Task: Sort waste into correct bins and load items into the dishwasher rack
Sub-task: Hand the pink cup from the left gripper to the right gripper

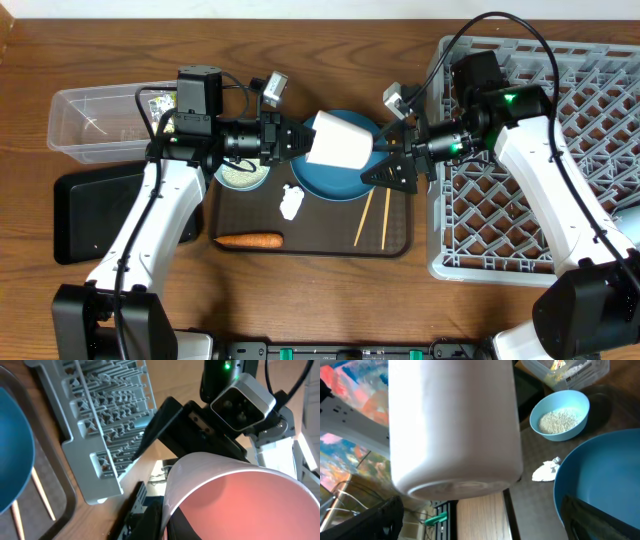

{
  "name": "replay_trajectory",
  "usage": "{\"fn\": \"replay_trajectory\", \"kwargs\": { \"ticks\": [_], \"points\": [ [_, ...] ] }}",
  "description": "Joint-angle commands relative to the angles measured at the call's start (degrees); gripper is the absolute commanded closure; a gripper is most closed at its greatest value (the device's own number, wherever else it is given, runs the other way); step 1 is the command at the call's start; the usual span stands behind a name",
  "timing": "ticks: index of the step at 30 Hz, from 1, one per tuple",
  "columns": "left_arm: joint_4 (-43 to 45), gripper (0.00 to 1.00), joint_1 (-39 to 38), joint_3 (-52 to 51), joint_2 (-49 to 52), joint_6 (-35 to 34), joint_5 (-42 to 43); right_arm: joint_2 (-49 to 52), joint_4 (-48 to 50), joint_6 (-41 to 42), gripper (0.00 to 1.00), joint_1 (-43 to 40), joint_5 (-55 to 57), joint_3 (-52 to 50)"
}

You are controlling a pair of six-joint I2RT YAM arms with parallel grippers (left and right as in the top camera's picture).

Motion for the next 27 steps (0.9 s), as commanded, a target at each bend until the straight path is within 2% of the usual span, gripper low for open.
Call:
{"fn": "replay_trajectory", "kwargs": {
  "ticks": [1,9,15,19,27],
  "points": [
    [0.1,0.94,-0.1,0.6,-0.1,0.1,-0.8,-0.2,0.8,-2.1,0.01,0.7,-1.7,-0.2],
    [0.1,0.94,-0.1,0.6,-0.1,0.0,-0.8,-0.2,7.0,-2.1,0.05,0.9,-11.3,-0.2],
    [0.1,0.94,-0.2,0.6,-0.1,-3.1,-0.8,-0.2,9.4,-2.1,0.07,2.6,-11.5,-0.2],
    [0.3,0.93,-0.8,0.6,-0.1,-3.8,-0.8,-0.2,10.6,-2.1,0.14,4.4,-11.0,-0.2],
    [0.5,0.94,-1.0,0.6,-0.1,-3.8,-0.8,-0.2,10.7,-1.9,0.22,4.7,-10.1,-0.2]
  ]
}}
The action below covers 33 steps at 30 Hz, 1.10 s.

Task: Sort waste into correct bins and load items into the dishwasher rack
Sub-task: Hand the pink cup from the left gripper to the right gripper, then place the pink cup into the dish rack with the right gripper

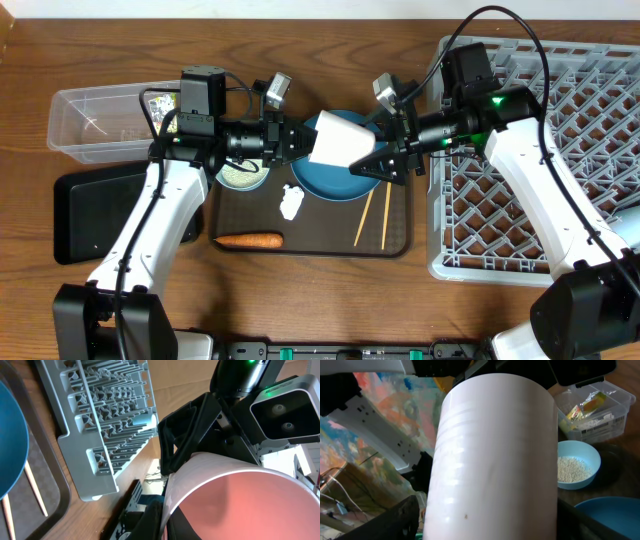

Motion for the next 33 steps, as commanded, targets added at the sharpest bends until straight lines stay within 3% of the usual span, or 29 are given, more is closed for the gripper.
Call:
{"fn": "replay_trajectory", "kwargs": {
  "ticks": [1,7,13,17,19,21,24,28,33],
  "points": [
    [0.3,0.94,-0.2,0.6,0.0,-0.6,-0.7,-0.2,0.1,-0.7,0.22,2.0,-2.6,-0.2],
    [0.3,0.94,-0.2,0.6,0.0,-1.2,-0.7,-0.2,0.6,-0.7,0.31,2.0,-2.6,-0.2],
    [0.3,0.93,-0.2,0.6,0.0,-1.2,-0.7,-0.2,1.7,-0.7,0.47,1.9,-2.4,-0.2],
    [0.3,0.69,-0.2,0.6,-0.1,-0.9,-0.7,-0.2,2.1,2.2,0.58,1.8,0.2,-0.2],
    [0.3,0.57,-0.2,0.6,-0.2,1.3,-0.8,-0.2,3.2,8.6,0.6,1.6,6.4,-0.1],
    [0.1,0.51,-0.1,0.6,-0.4,2.6,-2.3,-0.2,3.5,15.7,0.62,1.3,16.3,0.3],
    [-3.5,0.47,-0.1,0.6,-1.6,7.4,-11.1,-0.7,1.1,21.1,0.64,0.0,27.2,1.6],
    [-13.7,0.46,-0.1,0.6,-5.2,14.9,-30.5,-3.1,-3.1,23.6,0.65,-3.7,33.3,4.0],
    [-23.7,0.46,-0.1,0.6,-12.0,17.8,-54.0,-5.8,-11.1,27.1,0.66,-11.3,45.3,8.6]
  ]
}}
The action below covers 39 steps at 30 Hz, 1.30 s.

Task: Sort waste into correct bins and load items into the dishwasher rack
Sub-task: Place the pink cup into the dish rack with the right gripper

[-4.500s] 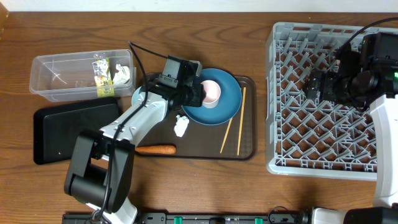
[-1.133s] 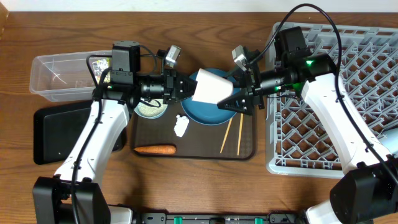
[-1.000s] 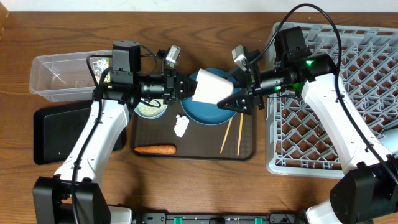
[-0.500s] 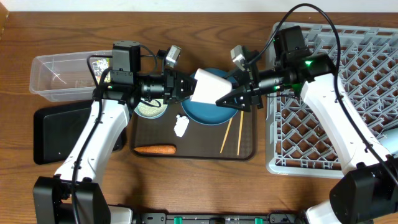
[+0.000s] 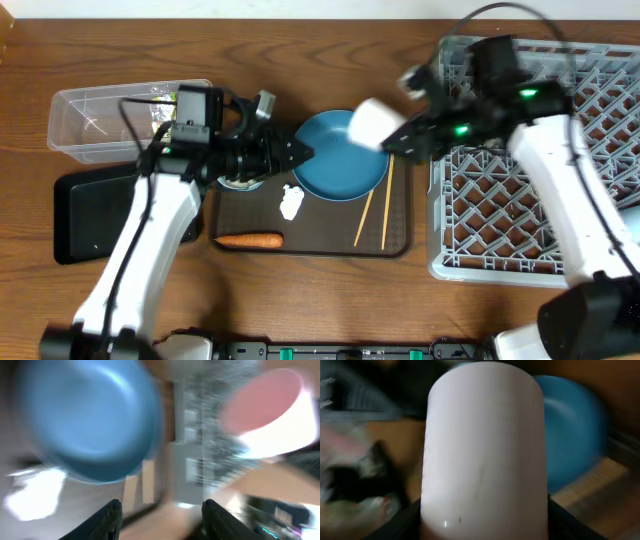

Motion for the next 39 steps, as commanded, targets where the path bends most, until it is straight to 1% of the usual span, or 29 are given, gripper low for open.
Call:
{"fn": "replay_trajectory", "kwargs": {
  "ticks": [1,3,6,10,13,17,22,29,39],
  "points": [
    [-3.5,0.46,0.0,0.6,-5.5,4.9,-22.7,-3.9,-4.4,5.0,0.66,-5.8,12.9,5.0],
    [-5.4,0.45,0.0,0.6,-8.3,4.9,-28.3,-4.1,-8.5,6.6,0.66,-9.5,17.1,7.5],
    [-6.7,0.43,0.0,0.6,-11.7,5.3,-31.6,-4.1,-13.2,10.3,0.66,-15.1,22.5,10.2],
    [-7.1,0.42,0.0,0.6,-14.4,5.7,-31.7,-4.1,-15.7,13.9,0.66,-23.4,25.3,11.3],
    [-7.6,0.42,0.0,0.6,-15.0,5.7,-31.6,-4.0,-17.0,14.8,0.66,-29.6,25.7,11.3],
    [-8.8,0.42,0.0,0.6,-15.0,5.7,-31.6,-3.3,-18.1,18.1,0.65,-37.7,30.5,11.3],
    [-9.0,0.42,0.0,0.6,-15.0,5.7,-31.6,-0.9,-19.8,18.4,0.66,-45.0,31.1,11.2],
    [-9.0,0.42,0.0,0.6,-15.0,5.7,-31.6,4.7,-20.2,18.5,0.65,-49.5,32.7,10.7],
    [-9.1,0.42,0.0,0.6,-15.0,5.7,-31.6,13.4,-19.9,19.3,0.65,-50.2,32.7,10.7]
  ]
}}
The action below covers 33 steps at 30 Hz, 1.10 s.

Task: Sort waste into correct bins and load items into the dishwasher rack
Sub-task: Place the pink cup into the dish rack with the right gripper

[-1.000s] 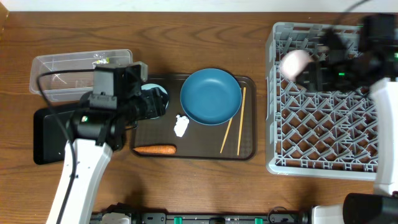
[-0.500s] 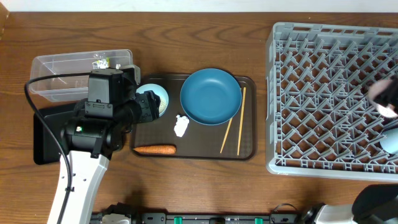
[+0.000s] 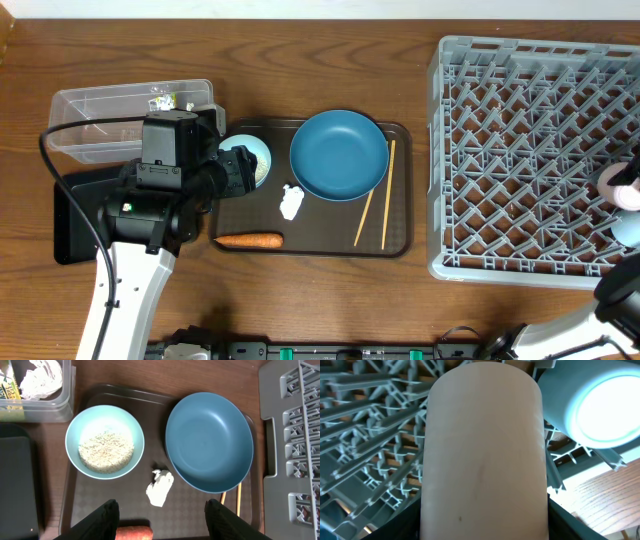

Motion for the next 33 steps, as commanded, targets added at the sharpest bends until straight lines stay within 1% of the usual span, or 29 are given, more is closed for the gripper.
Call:
{"fn": "replay_trajectory", "kwargs": {
  "ticks": [1,4,7,8,10,11,12,15,20,24,26,30,33],
  "points": [
    [-0.2,0.42,0.0,0.6,-0.3,0.5,-0.5,1.9,-0.1,1.0,0.65,-0.3,0.1,0.3],
    [-0.3,0.42,0.0,0.6,-0.3,0.5,-0.5,3.3,-0.1,1.0,0.65,-0.3,0.1,0.3],
    [-0.4,0.42,0.0,0.6,-0.3,0.5,-0.5,4.3,-0.1,1.0,0.61,-0.3,0.1,0.3],
    [-0.5,0.42,0.0,0.6,-0.3,0.5,-0.5,4.6,-0.1,1.0,0.56,-0.3,0.1,0.3],
    [-0.7,0.42,0.0,0.6,-0.3,0.5,-0.5,5.2,0.1,0.9,0.39,-0.3,0.1,0.3],
    [-0.8,0.42,0.0,0.6,-0.3,0.5,-0.5,5.5,0.2,0.9,0.29,-0.3,0.1,0.3],
    [-0.9,0.42,0.0,0.6,-0.3,0.5,-0.5,5.7,0.4,1.0,0.15,-0.3,0.1,0.3],
    [-1.0,0.42,0.0,0.6,-0.3,0.5,-0.5,5.8,1.2,1.3,0.04,-0.3,0.0,0.3],
    [-1.0,0.42,0.0,0.6,-0.3,0.5,-0.5,5.7,1.7,1.3,0.01,-0.3,-2.2,0.3],
    [-1.2,0.41,0.0,0.6,-0.3,0.5,-0.5,4.5,1.6,-0.8,0.03,0.0,-7.6,0.7],
    [-1.6,0.38,0.0,0.6,-0.3,0.5,-0.6,2.9,1.7,-1.8,0.03,0.6,-10.1,1.2],
    [-2.9,0.38,0.0,0.5,-0.2,0.5,-0.6,-2.0,2.6,-3.3,0.04,3.4,-11.9,1.9],
    [-3.6,0.38,0.0,0.5,0.3,0.5,-0.6,-7.1,3.8,-4.1,0.04,7.6,-12.0,1.9]
  ]
}}
